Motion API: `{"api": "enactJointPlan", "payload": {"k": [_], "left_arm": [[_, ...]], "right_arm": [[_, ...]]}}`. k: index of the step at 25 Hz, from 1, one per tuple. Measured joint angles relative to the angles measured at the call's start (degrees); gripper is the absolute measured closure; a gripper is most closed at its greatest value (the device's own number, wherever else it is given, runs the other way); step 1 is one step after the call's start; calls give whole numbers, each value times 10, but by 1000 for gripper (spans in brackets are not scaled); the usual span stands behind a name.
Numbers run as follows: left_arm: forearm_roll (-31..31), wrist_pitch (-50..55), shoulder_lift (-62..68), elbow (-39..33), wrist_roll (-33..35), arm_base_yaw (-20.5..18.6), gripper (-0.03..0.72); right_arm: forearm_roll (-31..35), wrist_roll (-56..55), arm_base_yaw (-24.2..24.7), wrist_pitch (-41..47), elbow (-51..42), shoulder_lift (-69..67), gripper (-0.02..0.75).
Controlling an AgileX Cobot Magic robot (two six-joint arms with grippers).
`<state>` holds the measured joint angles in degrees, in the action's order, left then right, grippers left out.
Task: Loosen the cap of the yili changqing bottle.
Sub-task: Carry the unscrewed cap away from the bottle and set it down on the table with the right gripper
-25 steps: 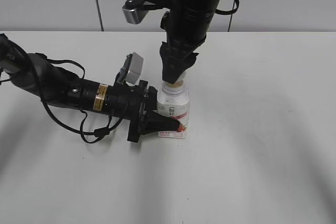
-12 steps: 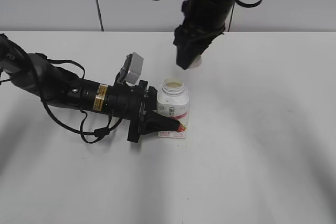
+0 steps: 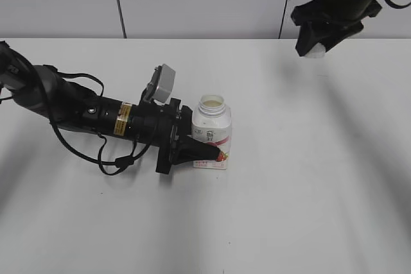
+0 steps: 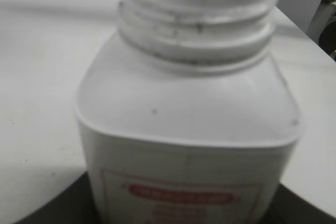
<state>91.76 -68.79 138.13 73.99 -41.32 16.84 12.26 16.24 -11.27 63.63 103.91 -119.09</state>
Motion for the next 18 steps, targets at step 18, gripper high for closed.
{"api": "enactJointPlan", "payload": {"k": [18], "left_arm": [[0,2,-1,0,0,0,312]], "right_arm": [[-14,-48,113,-206,-265,24,351]]}}
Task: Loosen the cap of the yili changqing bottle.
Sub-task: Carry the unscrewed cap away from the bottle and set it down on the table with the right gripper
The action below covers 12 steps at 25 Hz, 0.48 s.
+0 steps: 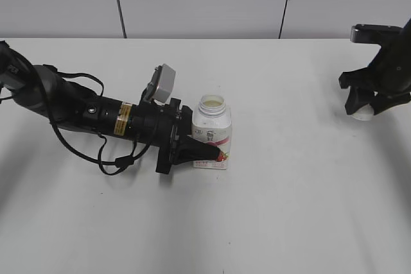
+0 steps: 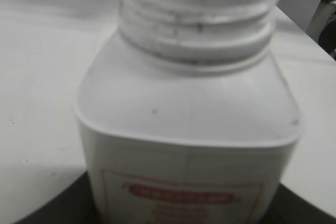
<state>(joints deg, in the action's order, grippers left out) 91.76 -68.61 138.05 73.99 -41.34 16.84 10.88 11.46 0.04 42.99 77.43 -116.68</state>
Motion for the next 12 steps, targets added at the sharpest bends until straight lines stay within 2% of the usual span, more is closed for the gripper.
{"api": "enactJointPlan", "payload": {"k": [12], "left_arm": [[1,3,-1,0,0,0,312]], "right_arm": [[-13,-4,8,-70,-30,-23,351]]}}
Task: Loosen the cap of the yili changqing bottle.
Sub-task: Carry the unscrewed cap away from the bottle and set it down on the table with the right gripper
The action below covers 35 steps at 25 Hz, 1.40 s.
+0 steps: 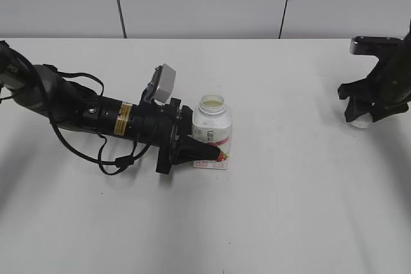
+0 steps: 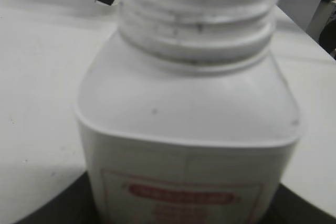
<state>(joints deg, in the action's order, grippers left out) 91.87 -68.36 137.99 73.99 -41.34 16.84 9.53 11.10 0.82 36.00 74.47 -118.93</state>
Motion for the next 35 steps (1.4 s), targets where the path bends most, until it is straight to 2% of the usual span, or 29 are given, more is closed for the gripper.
{"api": "enactJointPlan", "payload": {"k": [14,21,25,31,35], "left_arm": [[0,0,0,0,0,0,312],[0,0,0,0,0,0,312],[0,0,0,0,0,0,312],[-2,0,0,0,0,0,312],[-2,0,0,0,0,0,312]], "right_arm": [[-1,0,0,-9,0,-3,351],[-1,0,0,-5,0,-3,211],[1,-2,0,-1,0,-3,197],[15,-2,0,75,39,-3,194],[25,-2,0,90,54,6,194]]}}
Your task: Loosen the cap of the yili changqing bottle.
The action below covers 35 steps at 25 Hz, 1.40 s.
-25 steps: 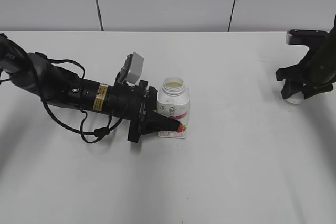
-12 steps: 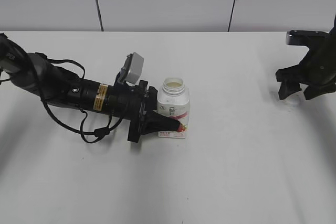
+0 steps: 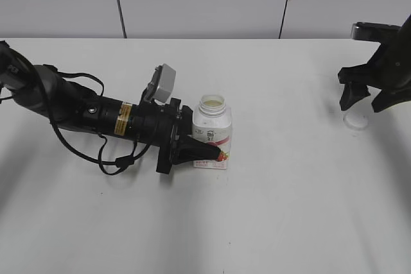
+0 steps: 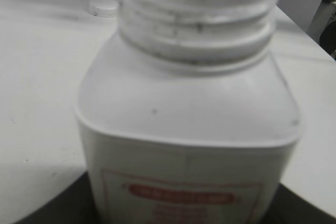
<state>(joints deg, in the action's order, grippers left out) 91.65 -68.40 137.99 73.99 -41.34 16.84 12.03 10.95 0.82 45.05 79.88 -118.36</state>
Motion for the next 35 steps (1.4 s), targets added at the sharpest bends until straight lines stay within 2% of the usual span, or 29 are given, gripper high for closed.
{"api": "enactJointPlan", "payload": {"k": [14,22,30,35], "left_arm": [[-1,-1,0,0,0,0,301],[-1,3,0,0,-1,0,187],[-1,-3,-1,0,-2,0,169],[-1,-5,-26,-1,-14,0,111]], "right_arm": [[3,-1,0,-2,4,19,194],[3,-1,0,-3,4,19,194],[3,-1,0,-5,4,19,194],[3,-1,0,-5,4,19,194]]}}
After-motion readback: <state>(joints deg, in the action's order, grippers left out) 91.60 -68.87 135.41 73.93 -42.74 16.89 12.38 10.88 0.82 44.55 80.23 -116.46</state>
